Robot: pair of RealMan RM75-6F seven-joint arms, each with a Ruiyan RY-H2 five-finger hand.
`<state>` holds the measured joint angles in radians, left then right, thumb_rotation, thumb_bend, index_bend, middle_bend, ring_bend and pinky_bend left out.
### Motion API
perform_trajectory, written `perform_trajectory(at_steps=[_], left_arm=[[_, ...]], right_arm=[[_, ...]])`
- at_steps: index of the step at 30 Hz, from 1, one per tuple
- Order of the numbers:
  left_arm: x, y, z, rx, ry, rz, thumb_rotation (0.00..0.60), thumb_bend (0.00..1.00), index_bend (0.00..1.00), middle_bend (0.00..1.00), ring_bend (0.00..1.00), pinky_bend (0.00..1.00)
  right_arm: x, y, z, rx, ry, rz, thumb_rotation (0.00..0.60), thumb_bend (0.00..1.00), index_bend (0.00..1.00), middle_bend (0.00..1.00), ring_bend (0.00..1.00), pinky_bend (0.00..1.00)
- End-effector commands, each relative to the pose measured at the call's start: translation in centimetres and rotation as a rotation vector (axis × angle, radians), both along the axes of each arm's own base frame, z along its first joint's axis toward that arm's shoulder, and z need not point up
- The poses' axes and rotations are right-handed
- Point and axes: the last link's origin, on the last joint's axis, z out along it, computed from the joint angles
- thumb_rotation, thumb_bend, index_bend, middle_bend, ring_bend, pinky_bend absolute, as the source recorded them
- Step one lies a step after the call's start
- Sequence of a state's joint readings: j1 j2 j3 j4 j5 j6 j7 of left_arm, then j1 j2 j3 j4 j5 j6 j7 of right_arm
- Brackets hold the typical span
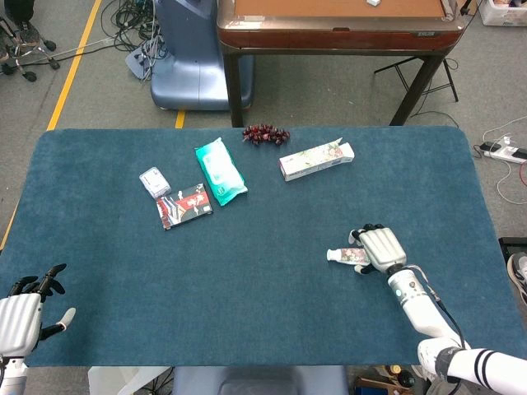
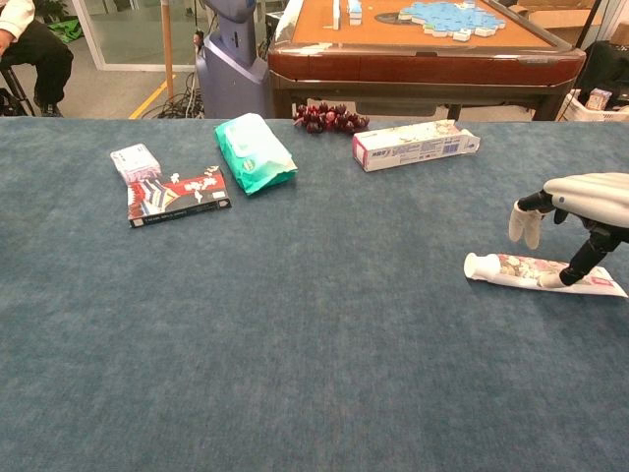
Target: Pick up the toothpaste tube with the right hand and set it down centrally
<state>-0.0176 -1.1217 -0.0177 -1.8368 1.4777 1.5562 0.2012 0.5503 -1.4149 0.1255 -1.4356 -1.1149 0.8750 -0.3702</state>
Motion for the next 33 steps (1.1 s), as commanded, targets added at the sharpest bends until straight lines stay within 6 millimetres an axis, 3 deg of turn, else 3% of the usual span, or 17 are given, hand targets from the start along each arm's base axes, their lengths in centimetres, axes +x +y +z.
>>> perform_trajectory(at_steps=[1, 29, 33], left_arm=[[-0.1, -0.1, 0.0, 0.0, -0.001, 0.005, 0.6, 0.2, 0.17, 0.46, 0.42, 0.18], [-0.5, -0.1, -0.3, 0.002, -0.013, 0.018, 0.6, 0.2, 0.17, 0.44, 0.42, 0.18], [-0.6, 0.0, -0.4, 0.001, -0.015, 0.019, 0.6, 0.2, 0.17, 0.44, 0.42, 0.18]], right_arm=[[0.1, -0.1, -0.5, 0.012, 0.008, 0.003, 0.6, 0.2, 0.37, 0.42, 0.23, 0.25], [-1.1, -0.5, -1.5, 0.04, 0.064, -0.035, 0.6, 0.26, 0.43, 0.45, 0.25, 0.25], [-1.1, -0.5, -1.7, 0.044, 0.069, -0.03, 0.6, 0.39, 0.48, 0.49, 0.29, 0.25]])
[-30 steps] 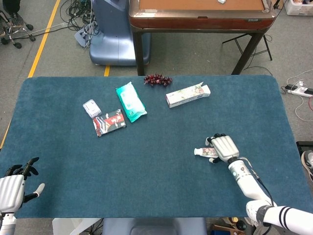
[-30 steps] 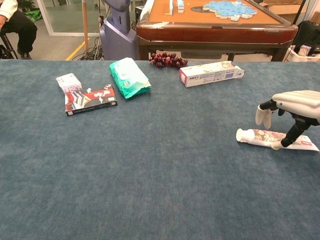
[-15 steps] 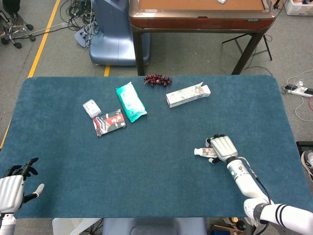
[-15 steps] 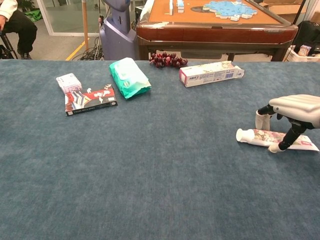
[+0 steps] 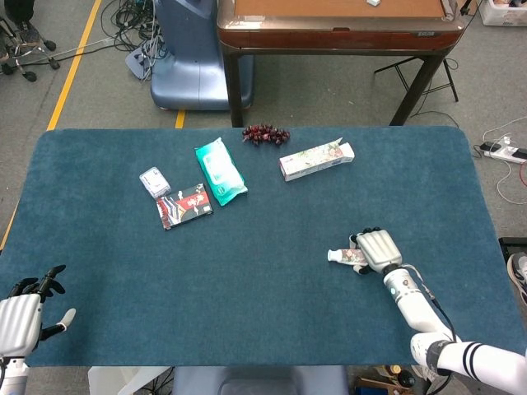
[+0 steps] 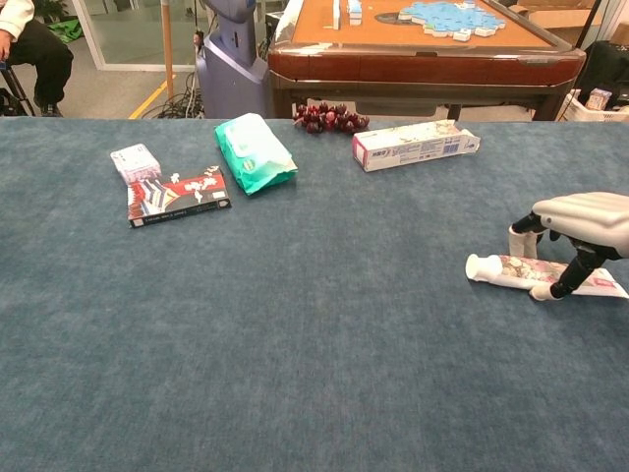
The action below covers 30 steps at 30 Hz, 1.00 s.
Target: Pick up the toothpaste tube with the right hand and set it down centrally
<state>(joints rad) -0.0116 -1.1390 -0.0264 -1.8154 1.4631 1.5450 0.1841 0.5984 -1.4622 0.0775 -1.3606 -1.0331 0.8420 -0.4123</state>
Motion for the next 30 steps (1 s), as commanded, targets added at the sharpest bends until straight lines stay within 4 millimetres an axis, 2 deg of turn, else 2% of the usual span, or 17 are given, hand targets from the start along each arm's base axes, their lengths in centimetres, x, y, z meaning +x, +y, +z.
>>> perform_trajectory(at_steps=[1, 6, 11, 21, 26, 30], left_arm=[[0.0, 0.0, 0.0, -0.001, -0.001, -0.001, 0.6, 0.2, 0.17, 0.44, 0.42, 0.18], [0.0, 0.1, -0.1, -0.002, -0.003, -0.002, 0.6, 0.2, 0.17, 0.44, 0.42, 0.18], [0.0, 0.3, 0.1, -0.005, 0.0, -0.006, 0.6, 0.2, 0.17, 0.44, 0.42, 0.18], [1.0, 1.4, 0.1, -0.041, 0.02, -0.054, 0.6, 0.2, 0.17, 0.44, 0.42, 0.18], [2.0, 3.0, 0.3, -0.079, 0.044, -0.114, 0.6, 0.2, 0.17, 0.44, 0.42, 0.18], [3.5, 5.0, 0.5, -0.129, 0.083, -0.188, 0.6, 0.2, 0.17, 0.44, 0.42, 0.18]], right_arm=[[0.1, 0.0, -0.1, 0.004, 0.003, 0.004, 0.6, 0.41, 0.49, 0.49, 0.29, 0.26], [0.6, -0.2, -0.1, 0.018, 0.015, 0.027, 0.6, 0.6, 0.55, 0.54, 0.36, 0.29], [1.8, -0.7, 0.3, 0.035, 0.015, 0.051, 0.6, 0.72, 0.61, 0.59, 0.43, 0.32], [4.4, -1.6, 0.8, 0.079, 0.011, 0.106, 0.6, 0.96, 0.75, 0.69, 0.6, 0.44], [6.2, -2.3, 1.2, 0.122, 0.003, 0.134, 0.6, 1.0, 0.8, 0.72, 0.66, 0.51], [8.7, -3.1, 1.9, 0.167, 0.002, 0.18, 0.6, 1.0, 0.83, 0.75, 0.7, 0.56]])
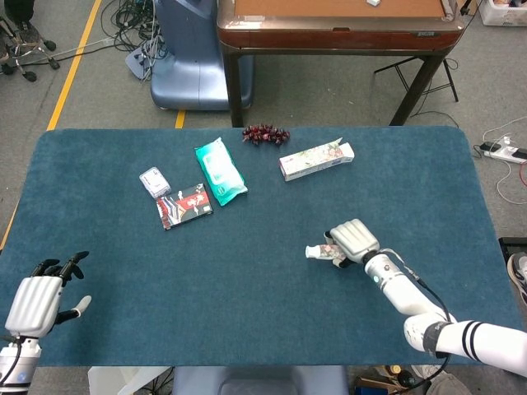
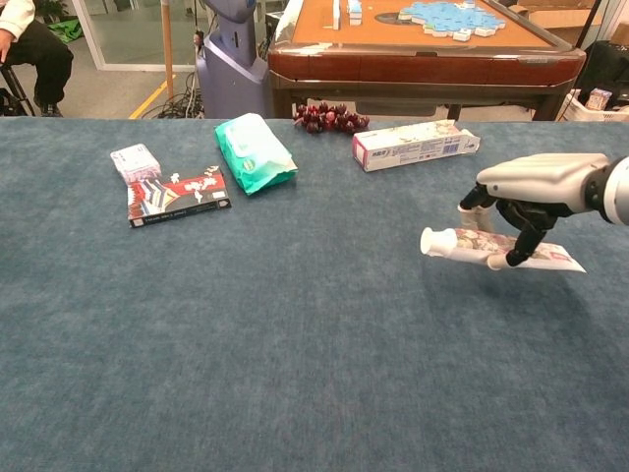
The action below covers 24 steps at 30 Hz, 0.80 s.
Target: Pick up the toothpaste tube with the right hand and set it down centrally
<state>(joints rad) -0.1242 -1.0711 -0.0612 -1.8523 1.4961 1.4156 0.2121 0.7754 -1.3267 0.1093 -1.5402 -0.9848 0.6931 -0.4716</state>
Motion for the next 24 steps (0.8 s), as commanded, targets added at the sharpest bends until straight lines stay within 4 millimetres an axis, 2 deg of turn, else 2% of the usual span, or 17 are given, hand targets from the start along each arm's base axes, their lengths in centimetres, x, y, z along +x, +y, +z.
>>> perform_trajectory(at_steps=[1, 7, 14, 24], left_arm=[[1.4, 1.7, 0.2, -0.041, 0.031, -0.068, 0.6, 0.2, 0.17, 0.44, 0.42, 0.18], [3.8, 4.6, -0.5, -0.163, 0.073, -0.182, 0.6, 0.2, 0.16, 0.45, 0.43, 0.18], [6.8, 7.3, -2.6, -0.336, 0.12, -0.299, 0.6, 0.2, 0.12, 0.49, 0.45, 0.18], [10.8, 9.5, -5.4, -0.503, 0.175, -0.41, 0.6, 0.2, 0.07, 0.5, 0.47, 0.18]], right_arm=[[2.0, -0.6, 0.6, 0.033, 0.007, 0.042, 0.6, 1.0, 0.84, 0.75, 0.71, 0.57], [5.8, -1.5, 1.4, 0.104, 0.035, 0.145, 0.6, 1.0, 0.86, 0.77, 0.73, 0.62], [9.5, -2.1, 1.1, 0.14, 0.069, 0.296, 0.6, 1.0, 0.88, 0.78, 0.74, 0.7], [12.2, -2.1, -0.3, 0.187, 0.077, 0.394, 0.6, 1.0, 0.89, 0.78, 0.76, 0.7]])
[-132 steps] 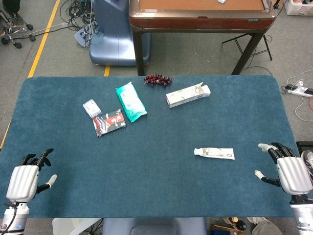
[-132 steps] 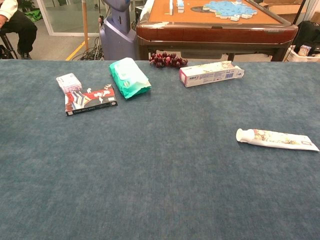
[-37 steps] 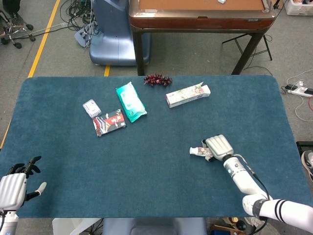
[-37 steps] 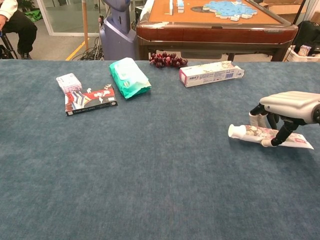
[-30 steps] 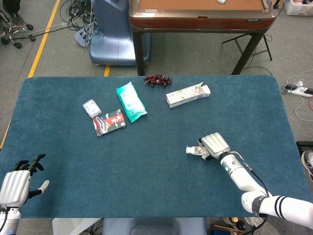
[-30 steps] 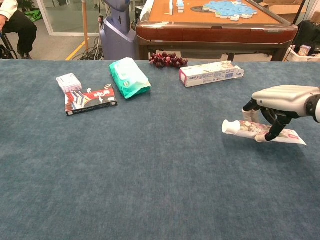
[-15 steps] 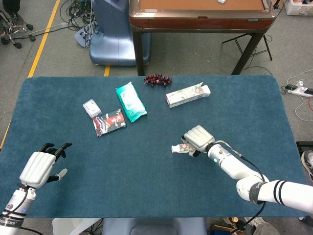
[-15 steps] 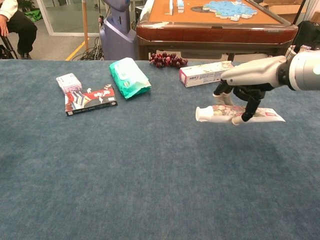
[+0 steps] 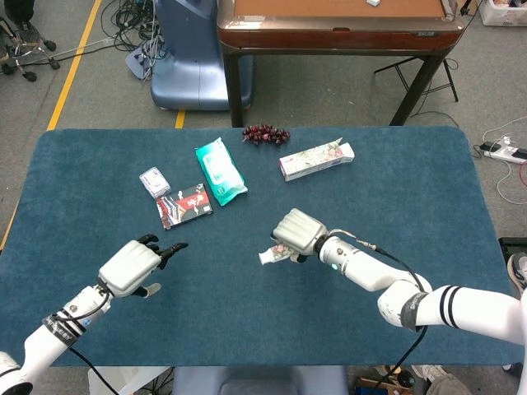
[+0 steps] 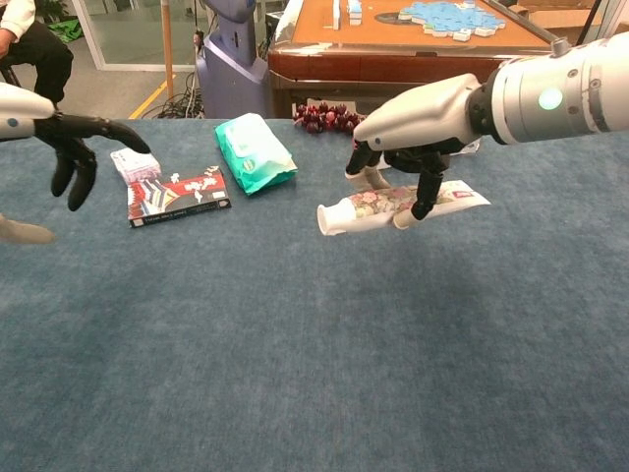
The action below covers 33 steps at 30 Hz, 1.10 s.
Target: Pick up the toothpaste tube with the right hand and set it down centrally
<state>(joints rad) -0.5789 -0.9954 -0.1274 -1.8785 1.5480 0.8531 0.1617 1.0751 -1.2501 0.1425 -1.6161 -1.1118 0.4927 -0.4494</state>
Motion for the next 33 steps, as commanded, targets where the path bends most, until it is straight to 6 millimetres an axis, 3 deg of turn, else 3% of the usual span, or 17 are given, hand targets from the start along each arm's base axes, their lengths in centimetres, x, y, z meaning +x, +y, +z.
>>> perform_trajectory(at_steps=[1, 8, 18, 33], left_arm=[[1.4, 0.6, -1.0, -0.04, 0.012, -0.041, 0.6, 0.2, 0.06, 0.5, 0.47, 0.18], [3.3, 1.2, -3.0, -0.082, 0.05, -0.114, 0.6, 0.21, 0.05, 0.5, 0.47, 0.18], [5.7, 1.1, -5.1, -0.162, 0.047, -0.168, 0.6, 0.22, 0.05, 0.51, 0.47, 0.18], [7.0, 1.2, -7.2, -0.196, 0.092, -0.268, 0.6, 0.22, 0.05, 0.51, 0.47, 0.18]], right_arm=[[0.4, 0.0, -0.4, 0.017, 0.004, 0.008, 0.6, 1.0, 0.89, 0.79, 0.76, 0.7], [1.5, 0.1, -0.8, 0.032, -0.002, 0.031, 0.6, 1.0, 0.89, 0.79, 0.76, 0.7], [1.6, 0.4, -1.0, 0.034, -0.004, 0.049, 0.6, 1.0, 0.9, 0.8, 0.77, 0.7], [1.9, 1.3, -1.3, 0.058, -0.009, 0.079, 0.6, 1.0, 0.91, 0.8, 0.78, 0.7]])
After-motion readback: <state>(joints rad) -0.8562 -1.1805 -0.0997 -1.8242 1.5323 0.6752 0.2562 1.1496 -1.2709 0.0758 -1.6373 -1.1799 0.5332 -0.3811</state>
